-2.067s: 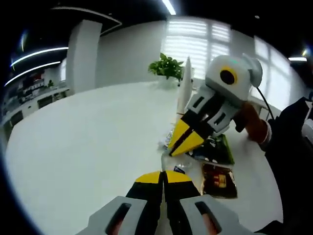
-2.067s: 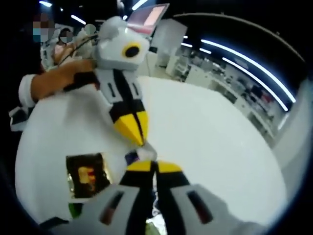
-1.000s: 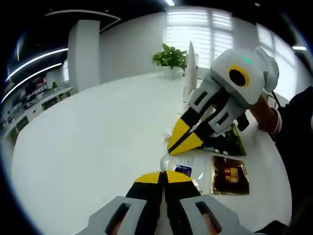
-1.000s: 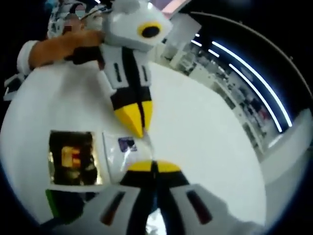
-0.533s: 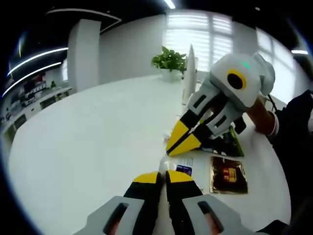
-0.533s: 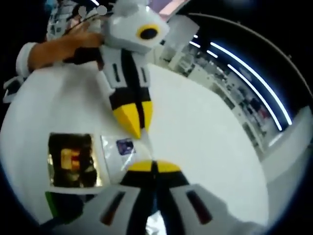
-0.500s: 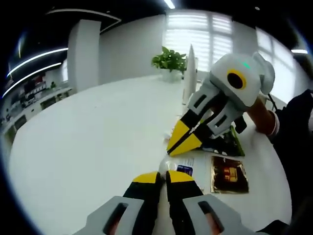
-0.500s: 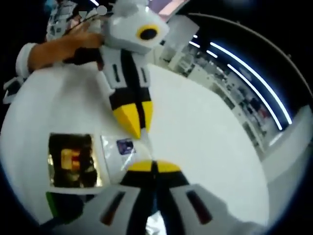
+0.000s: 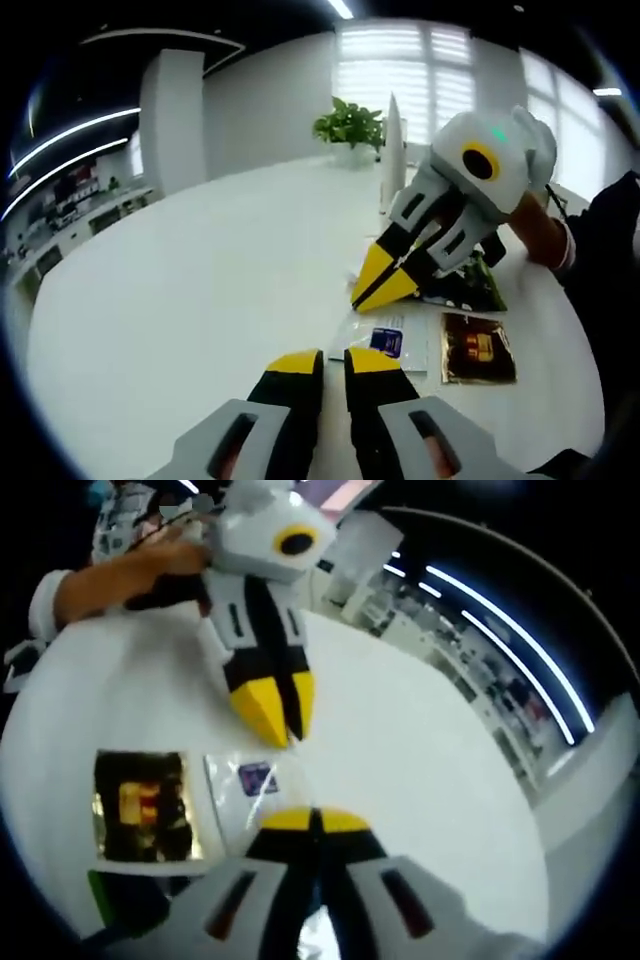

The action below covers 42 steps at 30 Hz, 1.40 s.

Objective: Arrange the skincare products in the storage area until every visible bottle or jar stands upright without overlapping.

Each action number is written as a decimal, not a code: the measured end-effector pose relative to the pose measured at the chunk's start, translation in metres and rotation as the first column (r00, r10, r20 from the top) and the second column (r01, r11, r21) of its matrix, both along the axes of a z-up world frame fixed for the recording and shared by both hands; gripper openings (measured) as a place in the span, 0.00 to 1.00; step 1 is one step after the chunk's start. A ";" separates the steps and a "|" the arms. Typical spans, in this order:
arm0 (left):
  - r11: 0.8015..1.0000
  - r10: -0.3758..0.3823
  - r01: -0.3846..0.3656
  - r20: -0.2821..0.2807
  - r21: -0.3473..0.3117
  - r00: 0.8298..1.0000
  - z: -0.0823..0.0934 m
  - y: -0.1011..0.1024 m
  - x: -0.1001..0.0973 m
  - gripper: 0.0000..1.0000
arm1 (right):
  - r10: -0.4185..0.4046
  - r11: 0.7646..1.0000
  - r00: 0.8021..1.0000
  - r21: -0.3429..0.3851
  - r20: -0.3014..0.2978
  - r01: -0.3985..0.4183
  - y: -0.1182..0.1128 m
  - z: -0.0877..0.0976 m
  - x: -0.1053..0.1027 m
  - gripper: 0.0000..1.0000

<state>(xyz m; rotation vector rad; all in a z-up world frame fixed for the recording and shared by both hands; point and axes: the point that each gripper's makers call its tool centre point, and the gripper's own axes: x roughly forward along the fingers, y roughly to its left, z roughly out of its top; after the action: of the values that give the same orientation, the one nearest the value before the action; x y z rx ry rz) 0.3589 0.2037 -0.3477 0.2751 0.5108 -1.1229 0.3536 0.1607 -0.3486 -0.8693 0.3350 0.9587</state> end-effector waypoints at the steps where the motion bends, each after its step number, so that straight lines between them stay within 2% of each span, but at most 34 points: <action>1: 1.000 -0.001 0.001 0.001 -0.003 1.000 0.001 0.000 0.000 0.07 | -0.002 1.000 1.000 0.002 -0.002 0.002 0.000 0.000 -0.001 0.00; 5: 0.999 -0.032 0.032 0.002 -0.031 0.999 0.007 -0.007 -0.007 0.05 | -0.006 1.000 1.000 0.005 -0.004 0.006 0.000 0.000 -0.002 0.00; 15: 0.996 -0.093 0.093 -0.005 0.001 0.996 -0.003 -0.022 -0.020 0.05 | -0.055 0.998 0.998 0.036 -0.040 0.056 0.000 -0.001 -0.003 0.00; 28: 0.998 -0.064 0.064 -0.008 0.015 0.998 -0.007 -0.018 -0.019 0.03 | -0.074 0.996 0.996 0.043 -0.056 0.077 0.001 -0.001 -0.002 0.00; 42: 0.998 -0.066 0.066 -0.011 0.012 0.998 -0.007 -0.018 -0.019 0.02 | -0.056 0.998 0.998 0.032 -0.020 0.057 0.003 0.000 0.002 0.00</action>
<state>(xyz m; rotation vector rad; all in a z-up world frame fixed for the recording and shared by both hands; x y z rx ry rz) 0.3399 0.1855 -0.3544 0.2983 0.5216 -1.1860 0.3559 0.1635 -0.3482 -0.8177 0.3581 0.9181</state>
